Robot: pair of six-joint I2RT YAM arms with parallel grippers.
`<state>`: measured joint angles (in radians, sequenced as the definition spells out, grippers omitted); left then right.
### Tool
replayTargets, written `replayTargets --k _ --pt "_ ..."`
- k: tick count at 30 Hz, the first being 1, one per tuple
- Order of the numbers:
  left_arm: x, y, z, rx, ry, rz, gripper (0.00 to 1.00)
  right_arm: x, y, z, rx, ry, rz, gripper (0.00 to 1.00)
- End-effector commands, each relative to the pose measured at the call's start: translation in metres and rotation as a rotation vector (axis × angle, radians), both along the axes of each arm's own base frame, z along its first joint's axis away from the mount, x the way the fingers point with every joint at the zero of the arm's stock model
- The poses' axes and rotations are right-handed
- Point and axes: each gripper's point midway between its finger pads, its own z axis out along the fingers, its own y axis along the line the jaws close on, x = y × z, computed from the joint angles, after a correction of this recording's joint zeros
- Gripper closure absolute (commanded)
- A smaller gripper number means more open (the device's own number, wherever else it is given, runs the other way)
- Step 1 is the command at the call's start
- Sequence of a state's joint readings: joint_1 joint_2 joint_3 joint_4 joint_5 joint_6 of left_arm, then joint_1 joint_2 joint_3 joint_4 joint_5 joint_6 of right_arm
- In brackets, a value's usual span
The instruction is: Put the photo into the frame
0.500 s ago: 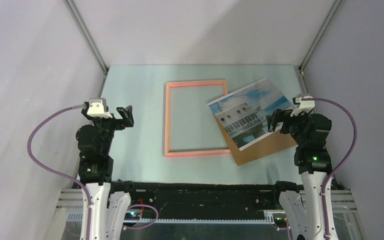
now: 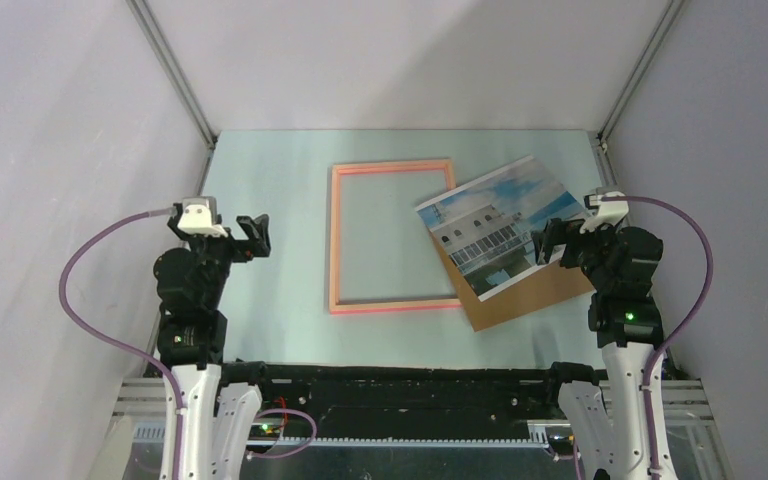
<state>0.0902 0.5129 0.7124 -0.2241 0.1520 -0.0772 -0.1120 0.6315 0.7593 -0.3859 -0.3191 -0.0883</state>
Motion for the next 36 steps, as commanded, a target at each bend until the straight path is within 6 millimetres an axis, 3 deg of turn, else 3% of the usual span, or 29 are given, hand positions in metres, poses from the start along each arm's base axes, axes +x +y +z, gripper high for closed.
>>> replayTargets --k 1,7,10,14,17,18,19,26,27,28,29,30,36 --pt "0.003 -0.013 0.008 0.004 0.008 -0.08 0.02 0.006 0.009 0.009 -0.033 -0.033 0.053 0.0" --pt "0.026 -0.025 -0.011 0.026 0.114 -0.127 0.02 0.017 0.039 0.008 -0.022 -0.004 0.192 0.0" --pt "0.034 -0.044 -0.026 0.037 0.167 -0.18 0.02 0.026 0.053 0.01 -0.002 0.0 0.233 0.0" --pt "0.048 -0.068 -0.061 0.064 0.285 -0.21 0.02 0.042 0.068 -0.003 -0.058 0.026 0.234 0.0" --pt "0.064 -0.075 -0.097 0.091 0.41 -0.165 0.02 0.045 0.085 -0.017 -0.104 0.055 0.278 0.0" --pt "0.068 -0.082 -0.097 0.097 0.422 -0.172 0.02 0.046 0.086 -0.02 -0.108 0.065 0.283 0.0" --pt "0.074 -0.084 -0.114 0.104 0.483 -0.162 0.02 0.045 0.09 -0.022 -0.11 0.07 0.293 0.0" --pt "0.111 -0.111 -0.169 0.129 0.72 -0.153 0.02 0.042 0.088 -0.036 -0.118 0.076 0.288 0.0" --pt "0.118 -0.114 -0.165 0.115 0.718 -0.142 0.02 0.04 0.087 -0.041 -0.119 0.082 0.286 0.0" --pt "0.12 -0.113 -0.18 0.117 0.766 -0.123 0.01 0.04 0.085 -0.04 -0.117 0.072 0.281 0.0" --pt "0.126 -0.115 -0.179 0.111 0.768 -0.118 0.02 0.038 0.084 -0.045 -0.117 0.079 0.28 0.0" --pt "0.127 -0.115 -0.191 0.113 0.805 -0.111 0.04 0.038 0.082 -0.044 -0.113 0.068 0.277 0.0" --pt "0.135 -0.118 -0.217 0.121 0.88 -0.095 0.06 0.035 0.073 -0.05 -0.08 0.087 0.265 0.0"
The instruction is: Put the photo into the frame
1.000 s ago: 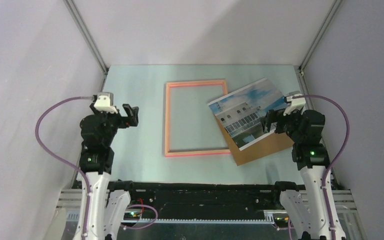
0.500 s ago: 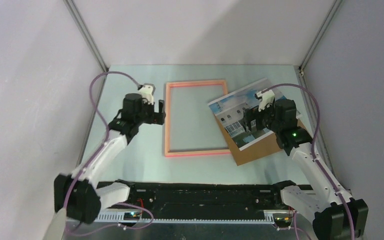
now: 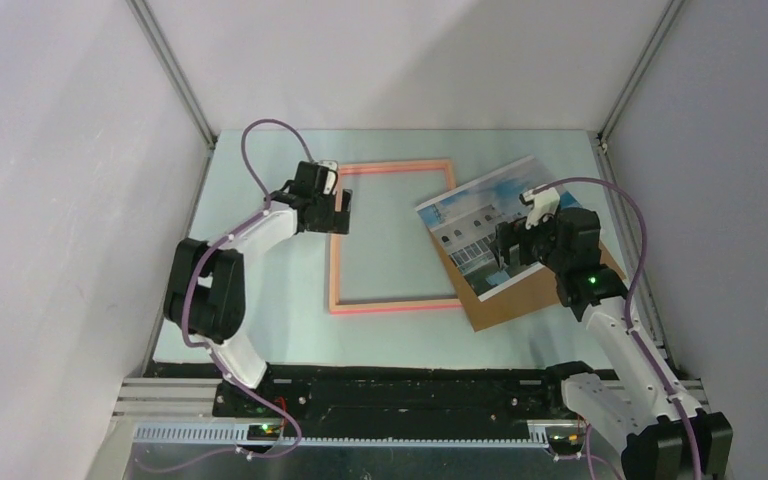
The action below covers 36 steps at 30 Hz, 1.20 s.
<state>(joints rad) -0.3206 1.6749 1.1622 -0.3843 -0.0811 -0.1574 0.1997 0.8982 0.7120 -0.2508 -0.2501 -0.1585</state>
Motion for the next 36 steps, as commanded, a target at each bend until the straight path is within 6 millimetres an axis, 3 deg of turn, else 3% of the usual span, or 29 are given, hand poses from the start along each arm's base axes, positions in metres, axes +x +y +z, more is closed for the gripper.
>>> replayTargets --k 1,19,29,36 --pt "0.006 -0.001 -0.006 0.009 0.029 0.039 0.06 0.007 -0.005 0.016 0.025 -0.066 -0.005 0.0" --pt "0.011 -0.009 -0.047 0.001 0.126 0.059 0.21 0.008 -0.007 0.005 0.023 -0.027 0.005 0.0" --pt "0.009 -0.016 -0.066 -0.028 0.179 0.066 0.42 0.009 -0.009 0.002 0.018 -0.016 0.0 0.0" --pt "0.004 -0.006 -0.066 0.004 0.174 0.081 0.68 0.009 -0.012 0.002 0.018 -0.015 -0.008 0.0"
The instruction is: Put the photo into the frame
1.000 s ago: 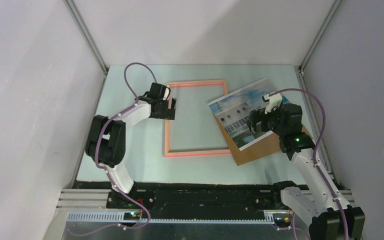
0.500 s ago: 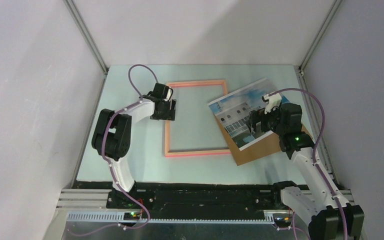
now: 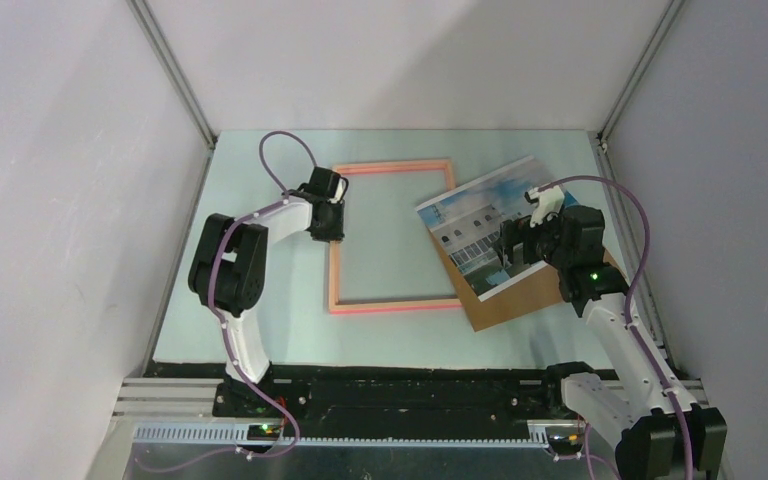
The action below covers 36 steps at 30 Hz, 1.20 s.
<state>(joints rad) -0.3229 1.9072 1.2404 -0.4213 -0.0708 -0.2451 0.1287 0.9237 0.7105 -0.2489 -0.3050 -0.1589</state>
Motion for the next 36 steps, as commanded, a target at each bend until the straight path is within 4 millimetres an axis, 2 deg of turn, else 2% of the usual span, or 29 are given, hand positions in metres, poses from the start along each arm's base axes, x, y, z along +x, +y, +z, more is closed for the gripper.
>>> replayTargets --k 1,4,5,7,11,16,23,28,36 --pt "0.003 0.004 0.004 0.007 -0.021 0.021 0.73 0.004 -0.001 0.009 0.0 -0.043 0.011 0.0" --pt "0.003 0.014 0.006 0.013 -0.024 0.037 0.86 0.004 -0.002 0.008 -0.002 -0.04 0.007 0.0" --pt "0.003 0.02 0.007 0.01 -0.024 0.051 0.94 0.004 -0.003 0.007 -0.003 -0.037 0.004 0.0" --pt "0.004 0.031 0.009 0.009 -0.026 0.078 0.99 0.004 -0.004 0.006 -0.006 -0.034 0.002 0.0" --pt "0.003 0.047 0.015 -0.03 -0.02 0.108 1.0 0.005 -0.004 0.006 -0.007 -0.033 0.004 0.0" --pt "-0.001 0.063 0.025 0.017 -0.039 0.129 1.0 0.004 -0.002 0.004 -0.004 -0.025 0.014 0.0" --pt "-0.013 0.087 0.025 0.075 -0.013 0.141 1.0 0.003 0.001 0.004 0.0 -0.024 0.026 0.0" --pt "-0.01 0.107 0.029 0.117 -0.021 0.163 1.0 0.001 0.005 0.001 -0.005 -0.016 0.044 0.0" --pt "-0.011 0.125 0.024 0.183 0.01 0.153 1.0 -0.003 0.021 -0.006 -0.028 0.002 0.101 0.0"
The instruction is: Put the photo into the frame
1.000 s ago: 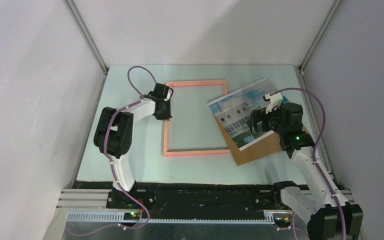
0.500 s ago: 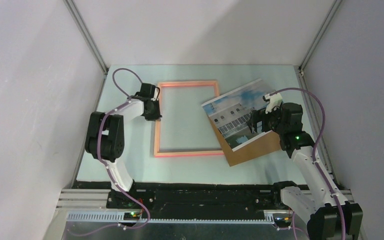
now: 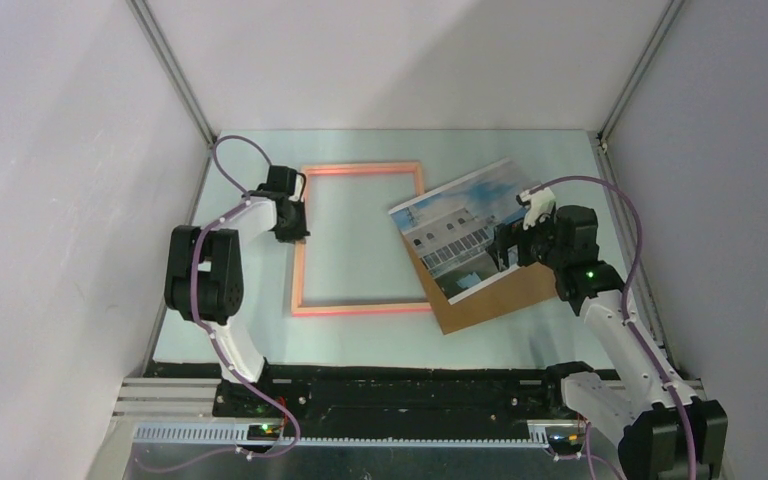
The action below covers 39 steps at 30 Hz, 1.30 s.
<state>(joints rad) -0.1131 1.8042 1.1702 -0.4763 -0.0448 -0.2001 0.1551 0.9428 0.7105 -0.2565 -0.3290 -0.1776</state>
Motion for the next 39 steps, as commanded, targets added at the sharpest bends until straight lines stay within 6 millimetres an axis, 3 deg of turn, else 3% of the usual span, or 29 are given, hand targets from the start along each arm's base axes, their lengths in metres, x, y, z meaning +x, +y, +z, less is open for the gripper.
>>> replayTargets --k 1,6,10,14,15,19,23,30,39 --pt "-0.001 0.04 0.008 0.18 0.006 -0.005 1.0 0.001 0.016 -0.002 -0.028 -0.016 0.057 0.0" --pt "-0.001 0.04 0.003 0.169 0.021 0.0 1.0 0.005 0.047 -0.018 -0.11 -0.015 0.117 0.0" --pt "0.0 0.038 0.002 0.157 0.022 0.003 1.0 0.007 0.086 -0.026 -0.171 -0.007 0.2 0.0" --pt "-0.002 0.037 0.0 0.145 0.027 0.009 1.0 0.021 0.115 -0.028 -0.228 -0.03 0.192 0.0" --pt "-0.002 0.036 0.0 0.143 0.027 0.013 1.0 0.026 0.123 -0.02 -0.23 -0.049 0.187 0.0" --pt "-0.002 0.036 0.001 0.142 0.025 0.014 1.0 0.035 0.16 -0.034 -0.296 -0.05 0.198 0.0" --pt "-0.002 0.036 0.001 0.143 0.024 0.009 1.0 0.046 0.185 -0.048 -0.351 -0.055 0.192 0.0" --pt "-0.004 0.035 0.0 0.137 0.027 0.005 1.0 0.057 0.211 -0.075 -0.412 -0.031 0.193 0.0" --pt "-0.003 0.032 0.001 0.122 0.025 0.0 1.0 0.065 0.202 -0.114 -0.581 -0.027 0.153 0.0"
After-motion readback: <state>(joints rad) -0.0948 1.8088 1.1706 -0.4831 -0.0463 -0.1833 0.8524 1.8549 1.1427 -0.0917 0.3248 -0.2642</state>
